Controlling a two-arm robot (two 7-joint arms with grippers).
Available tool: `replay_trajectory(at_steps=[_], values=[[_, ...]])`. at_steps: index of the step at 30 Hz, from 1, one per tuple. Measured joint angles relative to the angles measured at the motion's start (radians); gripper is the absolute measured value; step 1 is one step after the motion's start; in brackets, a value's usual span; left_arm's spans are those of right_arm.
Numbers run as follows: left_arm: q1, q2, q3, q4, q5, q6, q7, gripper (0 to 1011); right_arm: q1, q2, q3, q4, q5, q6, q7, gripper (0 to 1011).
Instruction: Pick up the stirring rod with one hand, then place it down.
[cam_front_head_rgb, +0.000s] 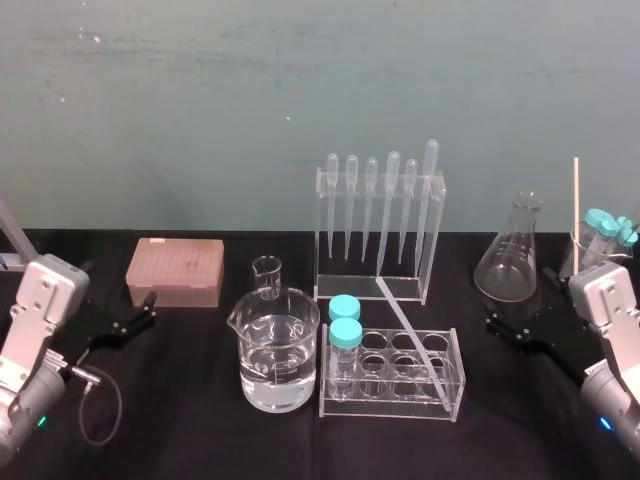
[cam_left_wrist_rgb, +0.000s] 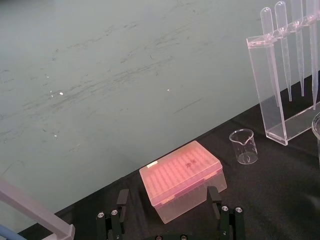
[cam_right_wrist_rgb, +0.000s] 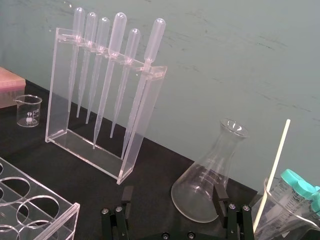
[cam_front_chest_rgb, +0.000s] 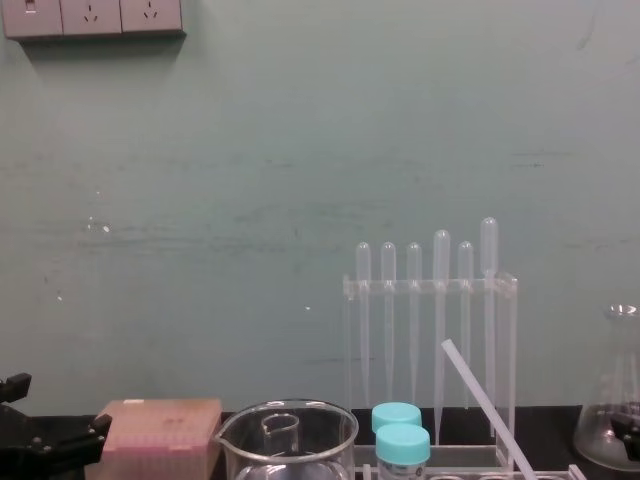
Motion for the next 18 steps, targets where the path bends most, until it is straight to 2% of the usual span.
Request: replay_trajectory(at_steps=[15, 18], values=[[0.0, 0.0, 0.0, 0.0, 0.0, 0.0, 0.0, 1000, 0.0, 0.0, 0.0, 0.0, 0.0, 0.0, 0.0, 1000], [0.0, 0.0, 0.0, 0.0, 0.0, 0.0, 0.0, 1000, -0.006, -0.003, 0.011, -0.001, -0.002, -0.012, 0.0, 1000]])
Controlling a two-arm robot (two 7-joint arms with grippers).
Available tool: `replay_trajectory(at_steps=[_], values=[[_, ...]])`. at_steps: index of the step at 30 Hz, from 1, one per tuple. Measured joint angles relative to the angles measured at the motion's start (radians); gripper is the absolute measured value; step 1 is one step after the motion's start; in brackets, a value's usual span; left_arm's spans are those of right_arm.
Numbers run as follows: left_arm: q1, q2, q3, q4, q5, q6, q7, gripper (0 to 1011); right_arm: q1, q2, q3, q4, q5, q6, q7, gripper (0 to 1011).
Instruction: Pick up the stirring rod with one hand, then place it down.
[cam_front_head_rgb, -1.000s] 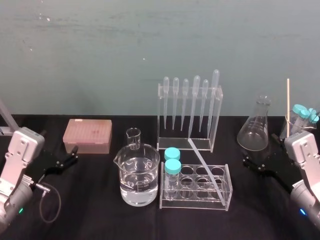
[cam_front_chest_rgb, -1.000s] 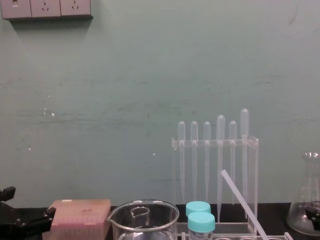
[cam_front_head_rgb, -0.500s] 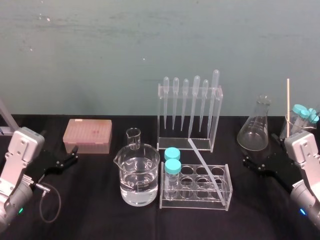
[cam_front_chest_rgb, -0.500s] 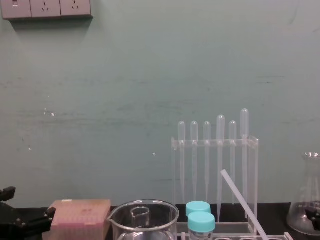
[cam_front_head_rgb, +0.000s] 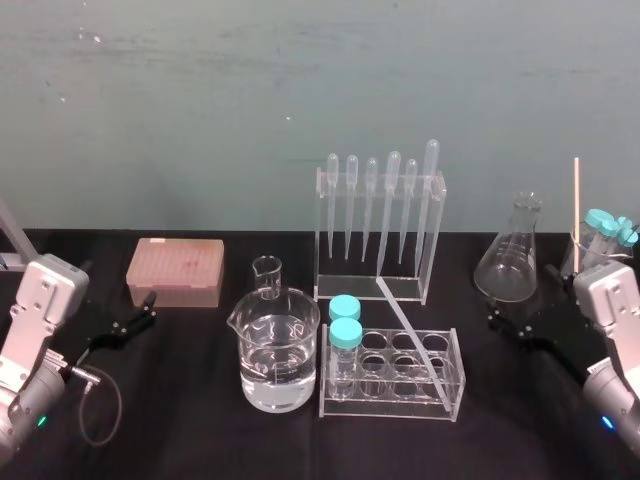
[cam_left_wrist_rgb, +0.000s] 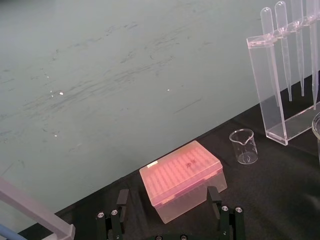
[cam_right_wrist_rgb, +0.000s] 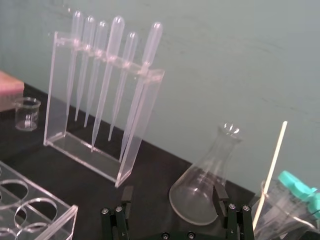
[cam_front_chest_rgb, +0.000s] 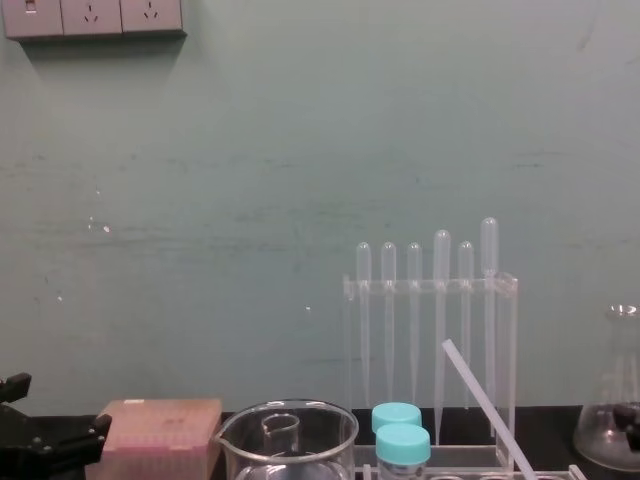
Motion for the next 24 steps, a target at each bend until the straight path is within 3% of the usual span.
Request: replay_trajectory(at_steps=[3, 8, 13, 19, 20, 21, 23, 24], values=[[0.0, 0.0, 0.0, 0.0, 0.0, 0.0, 0.0, 1000, -0.014, -0.007, 0.022, -0.006, 0.0, -0.058, -0.006, 1000], [0.0, 0.0, 0.0, 0.0, 0.0, 0.0, 0.0, 1000, -0.038, -0.019, 0.056, -0.018, -0.009, -0.237, -0.002, 1000], [0.0, 0.0, 0.0, 0.0, 0.0, 0.0, 0.0, 1000, -0.038, -0.011, 0.042, -0.038, -0.064, -0.385, 0.056, 1000], [0.0, 0.0, 0.0, 0.0, 0.0, 0.0, 0.0, 1000, -0.009, 0.003, -0.007, -0.045, -0.094, -0.476, 0.174, 1000], [0.0, 0.0, 0.0, 0.0, 0.0, 0.0, 0.0, 1000, 0.004, 0.006, -0.027, -0.041, -0.072, -0.481, 0.226, 1000], [0.0, 0.0, 0.0, 0.0, 0.0, 0.0, 0.0, 1000, 0.004, 0.006, -0.027, -0.041, -0.072, -0.481, 0.226, 1000], [0.0, 0.0, 0.0, 0.0, 0.0, 0.0, 0.0, 1000, 0.03, 0.007, -0.06, -0.027, 0.009, -0.461, 0.334, 1000], [0.0, 0.0, 0.0, 0.0, 0.0, 0.0, 0.0, 1000, 0.035, 0.007, -0.064, -0.024, 0.028, -0.451, 0.354, 1000]])
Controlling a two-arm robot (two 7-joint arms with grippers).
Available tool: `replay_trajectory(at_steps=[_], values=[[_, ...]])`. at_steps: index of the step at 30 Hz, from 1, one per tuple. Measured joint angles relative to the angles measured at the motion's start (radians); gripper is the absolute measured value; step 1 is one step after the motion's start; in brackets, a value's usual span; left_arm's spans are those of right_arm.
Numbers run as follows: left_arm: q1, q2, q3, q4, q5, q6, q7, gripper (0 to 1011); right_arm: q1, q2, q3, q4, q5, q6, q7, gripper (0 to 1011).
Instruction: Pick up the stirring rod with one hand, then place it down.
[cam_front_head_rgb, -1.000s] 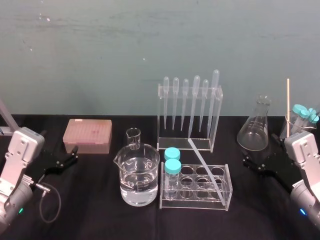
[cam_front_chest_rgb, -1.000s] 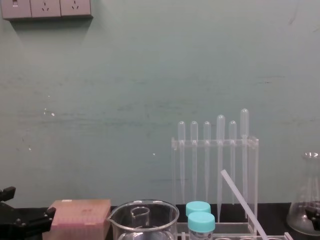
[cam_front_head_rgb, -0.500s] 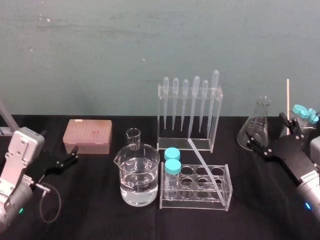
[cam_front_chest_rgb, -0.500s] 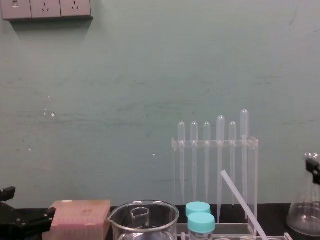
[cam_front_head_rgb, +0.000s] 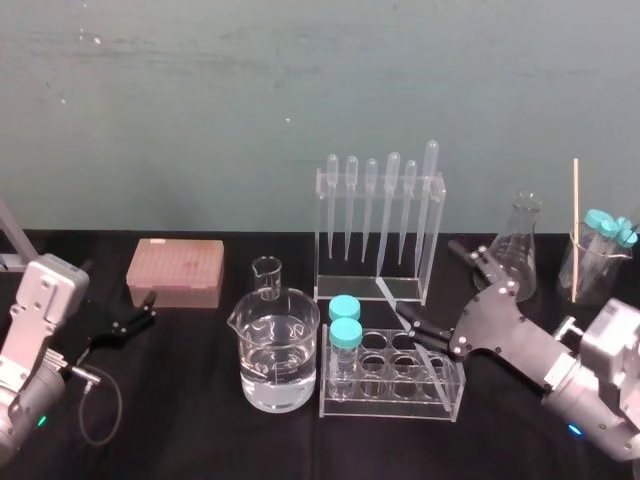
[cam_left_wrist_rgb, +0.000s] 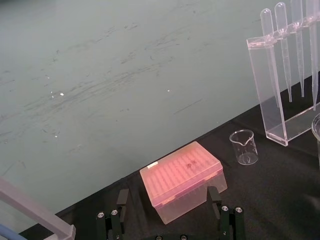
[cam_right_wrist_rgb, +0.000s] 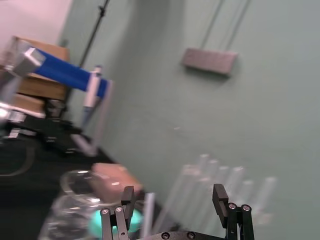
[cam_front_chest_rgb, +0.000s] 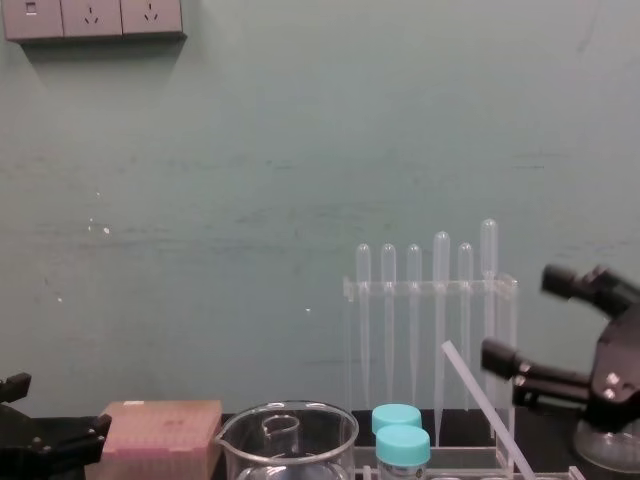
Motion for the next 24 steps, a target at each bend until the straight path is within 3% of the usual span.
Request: replay_trajectory(at_steps=[2, 7, 10, 13, 19, 24], values=[[0.0, 0.0, 0.0, 0.0, 0.0, 0.0, 0.0, 1000, 0.016, -0.003, -0.013, 0.013, 0.065, 0.045, 0.066, 1000], [0.0, 0.0, 0.0, 0.0, 0.0, 0.0, 0.0, 1000, 0.037, -0.015, -0.022, 0.034, 0.168, 0.143, 0.156, 1000], [0.0, 0.0, 0.0, 0.0, 0.0, 0.0, 0.0, 1000, 0.045, -0.021, -0.022, 0.042, 0.206, 0.188, 0.186, 1000], [0.0, 0.0, 0.0, 0.0, 0.0, 0.0, 0.0, 1000, 0.057, -0.032, -0.019, 0.054, 0.258, 0.271, 0.218, 1000], [0.0, 0.0, 0.0, 0.0, 0.0, 0.0, 0.0, 1000, 0.076, -0.048, -0.012, 0.075, 0.317, 0.403, 0.246, 1000], [0.0, 0.0, 0.0, 0.0, 0.0, 0.0, 0.0, 1000, 0.091, -0.056, -0.011, 0.087, 0.332, 0.479, 0.256, 1000]])
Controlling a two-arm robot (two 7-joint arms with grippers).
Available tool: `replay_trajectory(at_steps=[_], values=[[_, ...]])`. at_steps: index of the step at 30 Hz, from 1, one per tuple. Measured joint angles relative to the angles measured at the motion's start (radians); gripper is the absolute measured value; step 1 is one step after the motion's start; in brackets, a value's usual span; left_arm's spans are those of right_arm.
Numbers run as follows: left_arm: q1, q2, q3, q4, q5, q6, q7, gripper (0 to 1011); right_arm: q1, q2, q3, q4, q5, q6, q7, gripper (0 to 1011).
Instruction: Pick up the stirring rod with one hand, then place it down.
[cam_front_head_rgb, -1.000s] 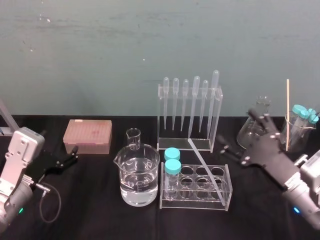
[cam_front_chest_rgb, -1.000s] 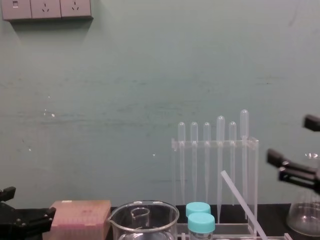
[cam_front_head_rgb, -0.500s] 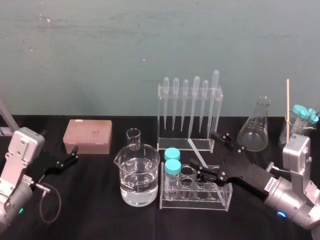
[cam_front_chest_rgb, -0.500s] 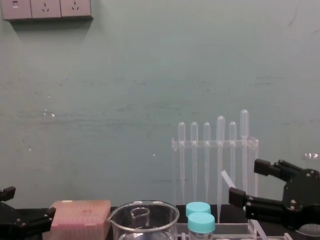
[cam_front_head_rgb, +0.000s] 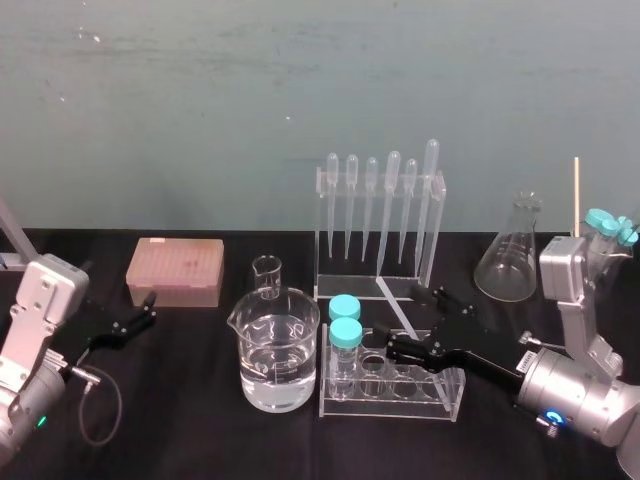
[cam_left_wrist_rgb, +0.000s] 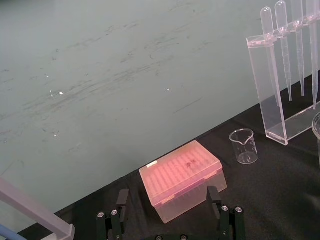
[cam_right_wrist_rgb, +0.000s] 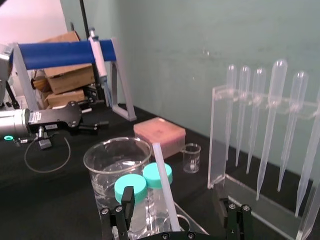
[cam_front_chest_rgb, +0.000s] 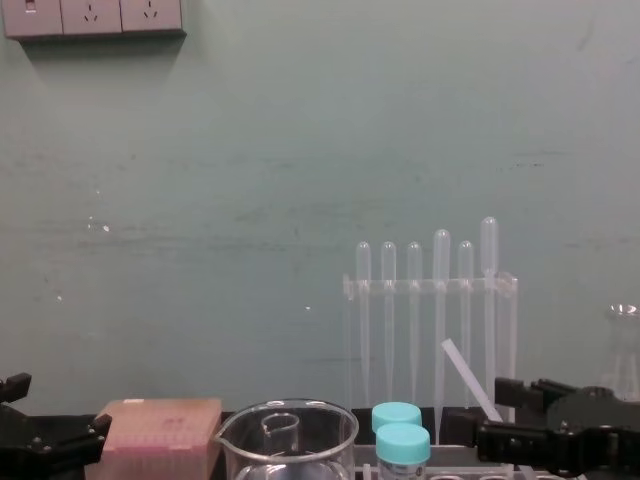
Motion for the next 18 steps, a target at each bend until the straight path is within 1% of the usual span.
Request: replay_trajectory(at_steps=[1, 5, 8, 18], values=[[0.0, 0.0, 0.0, 0.0, 0.0, 0.0, 0.0, 1000, 0.005, -0.002, 0.0, 0.003, 0.0, 0.019, 0.003, 1000], [0.0, 0.0, 0.0, 0.0, 0.0, 0.0, 0.0, 1000, 0.013, -0.007, 0.0, 0.009, -0.003, 0.046, 0.008, 1000], [0.0, 0.0, 0.0, 0.0, 0.0, 0.0, 0.0, 1000, 0.014, -0.009, 0.001, 0.01, -0.012, 0.049, 0.007, 1000], [0.0, 0.0, 0.0, 0.0, 0.0, 0.0, 0.0, 1000, 0.013, -0.008, 0.001, 0.009, -0.011, 0.047, 0.007, 1000]])
